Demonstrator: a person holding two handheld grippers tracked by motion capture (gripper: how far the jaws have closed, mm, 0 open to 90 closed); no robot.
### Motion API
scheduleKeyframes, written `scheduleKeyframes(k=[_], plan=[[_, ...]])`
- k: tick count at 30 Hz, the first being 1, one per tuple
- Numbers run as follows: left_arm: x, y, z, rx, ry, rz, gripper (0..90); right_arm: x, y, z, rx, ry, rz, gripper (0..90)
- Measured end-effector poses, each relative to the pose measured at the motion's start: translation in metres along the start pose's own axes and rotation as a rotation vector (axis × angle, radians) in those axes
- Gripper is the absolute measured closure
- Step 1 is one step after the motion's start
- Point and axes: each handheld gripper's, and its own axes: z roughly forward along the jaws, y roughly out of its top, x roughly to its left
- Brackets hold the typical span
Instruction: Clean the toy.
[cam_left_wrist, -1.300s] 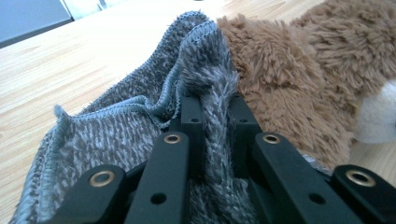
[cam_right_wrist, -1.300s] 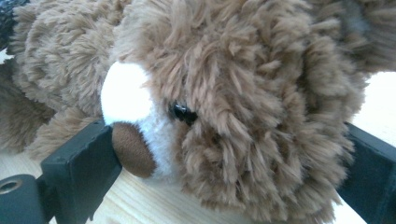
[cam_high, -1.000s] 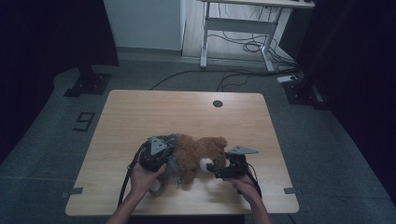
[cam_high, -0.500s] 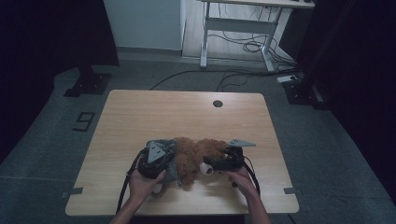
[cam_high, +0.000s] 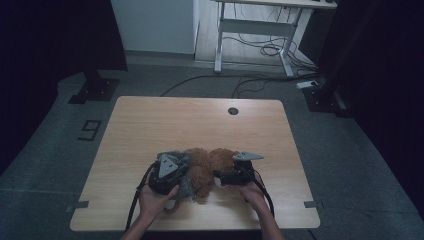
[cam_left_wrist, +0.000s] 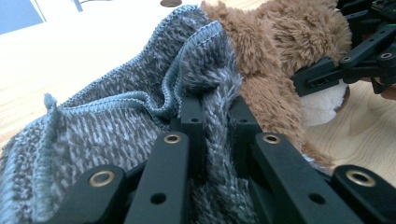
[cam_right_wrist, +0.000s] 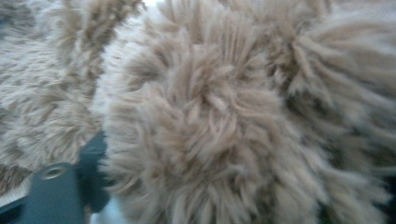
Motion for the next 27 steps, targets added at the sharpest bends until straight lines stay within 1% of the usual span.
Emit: scheduleKeyframes(k=[5,8,11,13,14,16,17,19,20,22,24,26,27], plan=[[0.003,0.004,0.005,-0.017,0.016,-0.001,80.0,-0.002,0.003,0.0,-0.022,0.0,-0.008,30.3],[0.007,0.012,0.014,-0.021,0.025,0.009,80.0,-0.004,0.007,0.002,-0.042,-0.034,0.0,32.9],[0.01,0.024,0.028,-0.018,0.032,0.023,80.0,-0.009,0.01,0.004,-0.083,-0.113,0.013,35.2],[0.011,0.033,0.039,-0.017,0.036,0.034,80.0,-0.014,0.01,0.005,-0.105,-0.149,0.034,35.3],[0.011,0.036,0.044,-0.017,0.037,0.036,80.0,-0.018,0.01,0.004,-0.12,-0.183,0.042,35.7],[0.01,0.044,0.057,-0.017,0.034,0.038,79.9,-0.025,0.009,0.002,-0.139,-0.231,0.052,35.8],[0.009,0.046,0.06,-0.015,0.032,0.038,79.9,-0.03,0.008,0.0,-0.151,-0.247,0.064,35.8],[0.008,0.051,0.067,-0.012,0.032,0.037,79.7,-0.035,0.005,-0.003,-0.164,-0.25,0.073,35.7],[0.007,0.053,0.068,-0.013,0.032,0.037,79.6,-0.035,0.003,-0.003,-0.17,-0.258,0.063,35.6],[0.01,0.056,0.068,-0.013,0.021,0.022,79.5,-0.032,-0.001,-0.003,-0.184,-0.268,0.046,35.5],[0.016,0.061,0.064,-0.026,0.007,-0.014,79.1,-0.029,-0.004,-0.004,-0.19,-0.273,0.038,35.3],[0.021,0.066,0.061,-0.035,0.008,-0.032,79.0,-0.025,-0.008,-0.006,-0.195,-0.276,0.028,35.3],[0.024,0.07,0.061,-0.037,-0.005,-0.058,79.0,-0.024,-0.01,-0.007,-0.199,-0.276,0.02,35.0]])
